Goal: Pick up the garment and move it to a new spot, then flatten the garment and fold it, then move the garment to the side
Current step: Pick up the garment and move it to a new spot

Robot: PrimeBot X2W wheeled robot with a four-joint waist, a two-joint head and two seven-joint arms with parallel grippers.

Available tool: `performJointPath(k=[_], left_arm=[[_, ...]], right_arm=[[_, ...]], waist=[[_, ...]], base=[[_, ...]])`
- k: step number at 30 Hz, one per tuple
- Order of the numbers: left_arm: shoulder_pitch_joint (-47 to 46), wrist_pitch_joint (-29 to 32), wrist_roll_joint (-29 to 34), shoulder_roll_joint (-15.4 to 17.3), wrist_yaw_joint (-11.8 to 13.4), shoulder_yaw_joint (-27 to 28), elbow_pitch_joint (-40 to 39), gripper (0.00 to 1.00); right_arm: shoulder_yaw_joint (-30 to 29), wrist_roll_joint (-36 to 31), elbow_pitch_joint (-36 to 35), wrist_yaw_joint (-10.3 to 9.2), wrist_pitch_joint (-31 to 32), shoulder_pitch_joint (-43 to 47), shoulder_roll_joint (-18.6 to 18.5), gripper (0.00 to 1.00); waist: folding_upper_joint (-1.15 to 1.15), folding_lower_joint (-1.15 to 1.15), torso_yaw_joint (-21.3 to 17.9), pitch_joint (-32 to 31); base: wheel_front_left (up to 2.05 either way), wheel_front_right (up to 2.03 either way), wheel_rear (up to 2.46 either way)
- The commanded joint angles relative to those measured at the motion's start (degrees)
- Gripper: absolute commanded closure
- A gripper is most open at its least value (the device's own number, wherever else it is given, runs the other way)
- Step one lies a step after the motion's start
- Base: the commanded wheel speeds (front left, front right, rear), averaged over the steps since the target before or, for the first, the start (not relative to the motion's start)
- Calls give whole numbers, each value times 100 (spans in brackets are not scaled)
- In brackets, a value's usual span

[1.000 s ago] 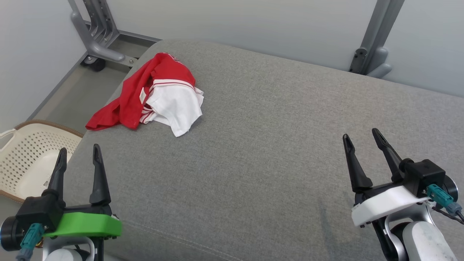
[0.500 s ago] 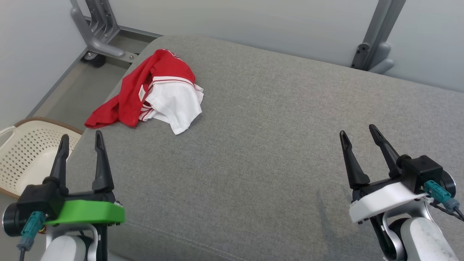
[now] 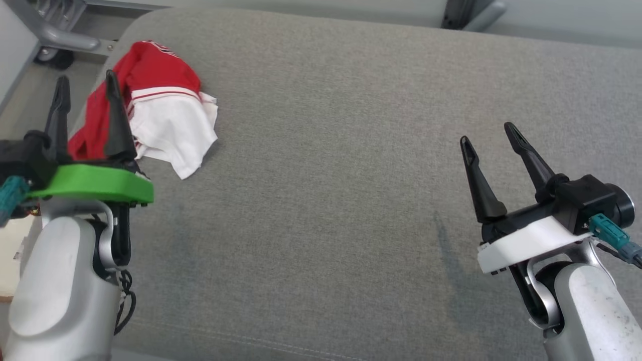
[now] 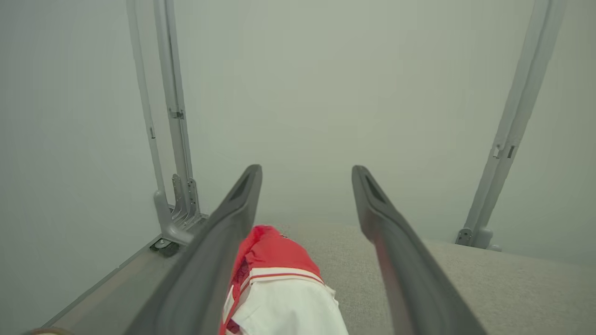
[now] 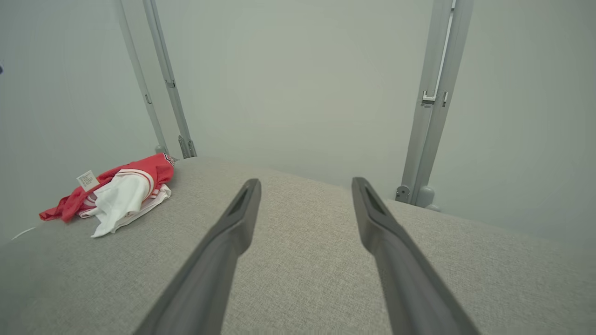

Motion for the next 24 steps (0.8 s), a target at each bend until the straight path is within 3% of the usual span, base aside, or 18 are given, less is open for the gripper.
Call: performJointPath(k=[1,10,19,20,22,24], left_arm=[[-128,22,-32,-7,-44,3,100,0],[-1127,666,-506,-93,-681,-119,2755,0],[-1588,927,-837,-94,-930,13,4530,0],[-1598,908,-857,-98,-949,25,4679,6],[-1650,734,-852,-52,-938,49,4867,100],[-1683,630,-875,-54,-1003,48,5023,100]], right_arm=[[25,-20,-31,-8,17,-99,-14,0],[160,11,43,-8,-79,-427,-107,0],[239,23,176,-8,-210,-597,-32,0],[227,28,201,-8,-225,-598,-30,0],[205,20,238,-8,-249,-599,-20,0],[191,16,273,-8,-279,-599,4,0]], waist=[[0,0,-631,645],[0,0,-1118,1277],[0,0,-1265,1505],[0,0,-1278,1502],[0,0,-1302,1492],[0,0,-1324,1463]], base=[[0,0,0],[0,0,0],[0,0,0],[0,0,0],[0,0,0],[0,0,0]])
